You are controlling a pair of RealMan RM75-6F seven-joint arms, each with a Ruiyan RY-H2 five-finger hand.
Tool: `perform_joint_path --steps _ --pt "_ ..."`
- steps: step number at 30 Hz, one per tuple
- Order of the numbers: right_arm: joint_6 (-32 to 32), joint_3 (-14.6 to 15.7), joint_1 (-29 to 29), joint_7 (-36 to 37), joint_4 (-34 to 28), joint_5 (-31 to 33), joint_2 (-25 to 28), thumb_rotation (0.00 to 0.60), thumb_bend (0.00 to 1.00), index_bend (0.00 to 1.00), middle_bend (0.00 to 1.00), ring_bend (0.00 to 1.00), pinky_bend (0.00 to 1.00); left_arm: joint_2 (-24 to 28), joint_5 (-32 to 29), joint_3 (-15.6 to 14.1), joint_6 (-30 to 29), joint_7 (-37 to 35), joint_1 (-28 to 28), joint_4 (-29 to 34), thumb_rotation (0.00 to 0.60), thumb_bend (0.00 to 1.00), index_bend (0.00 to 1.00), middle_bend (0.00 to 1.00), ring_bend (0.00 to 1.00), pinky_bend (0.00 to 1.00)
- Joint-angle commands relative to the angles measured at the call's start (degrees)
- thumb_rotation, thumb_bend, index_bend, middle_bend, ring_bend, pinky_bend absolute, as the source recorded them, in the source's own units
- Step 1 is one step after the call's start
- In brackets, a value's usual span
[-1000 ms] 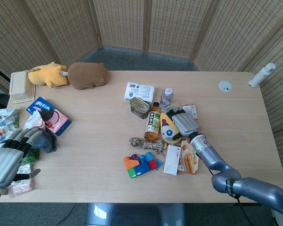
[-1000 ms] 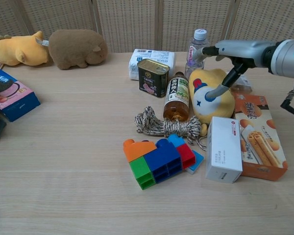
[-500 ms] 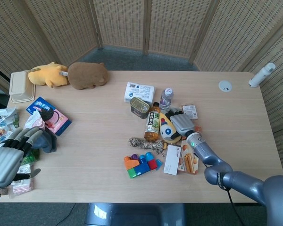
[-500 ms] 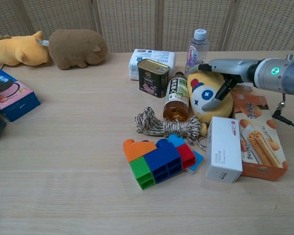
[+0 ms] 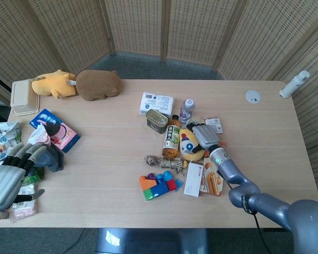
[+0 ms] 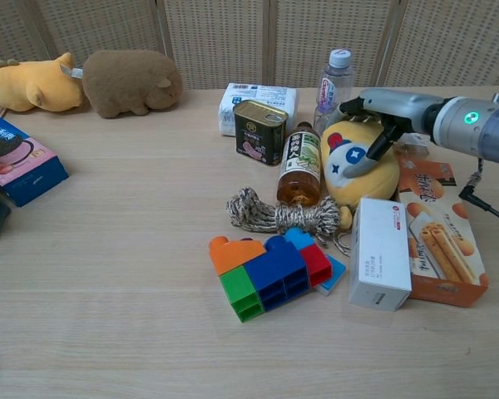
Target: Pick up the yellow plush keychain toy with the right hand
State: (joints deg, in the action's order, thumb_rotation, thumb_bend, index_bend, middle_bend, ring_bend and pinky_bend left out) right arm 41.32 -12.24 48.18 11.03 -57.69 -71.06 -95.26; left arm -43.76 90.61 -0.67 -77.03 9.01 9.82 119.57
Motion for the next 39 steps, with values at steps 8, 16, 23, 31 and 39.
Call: perform_joint_path --steps 8,16,23,31,39 --pt "7.06 -1.32 -3.87 -0.26 -10.08 -1.14 8.24 0.6 0.25 0.5 0.67 0.93 0.85 -0.6 0.13 0.21 0.35 -0.14 0.38 -0.38 0.6 0.0 0.0 0.0 0.0 0.0" --pt "13.93 -5.33 -6.57 -2.11 -22.51 -0.4 17.62 0.6 0.24 0.49 0.67 0.93 0.85 -1.11 0.55 0.18 0.13 -0.55 0.36 -0.87 0.6 0.0 0.0 0.0 0.0 0.0" --pt "17.33 -9.26 -7.38 -3.72 -30.88 0.95 24.33 0.6 0.23 0.49 0.67 0.93 0.85 -1.06 1.66 -0.16 -1.27 -1.18 -0.42 -1.06 0.6 0.0 0.0 0.0 0.0 0.0" --pt "19.07 -11.05 -7.98 -5.03 -36.4 2.07 28.63 0.6 0.23 0.5 0.67 0.93 0.85 -0.39 3.31 -1.03 -3.2 -2.05 -1.86 -1.29 0.6 0.0 0.0 0.0 0.0 0.0" --pt "20.32 -10.86 -8.72 -5.04 -39.06 1.84 30.28 0.6 0.23 0.51 0.67 0.93 0.85 0.2 4.66 -1.43 -4.55 -3.01 -2.72 -1.47 0.6 0.0 0.0 0.0 0.0 0.0"
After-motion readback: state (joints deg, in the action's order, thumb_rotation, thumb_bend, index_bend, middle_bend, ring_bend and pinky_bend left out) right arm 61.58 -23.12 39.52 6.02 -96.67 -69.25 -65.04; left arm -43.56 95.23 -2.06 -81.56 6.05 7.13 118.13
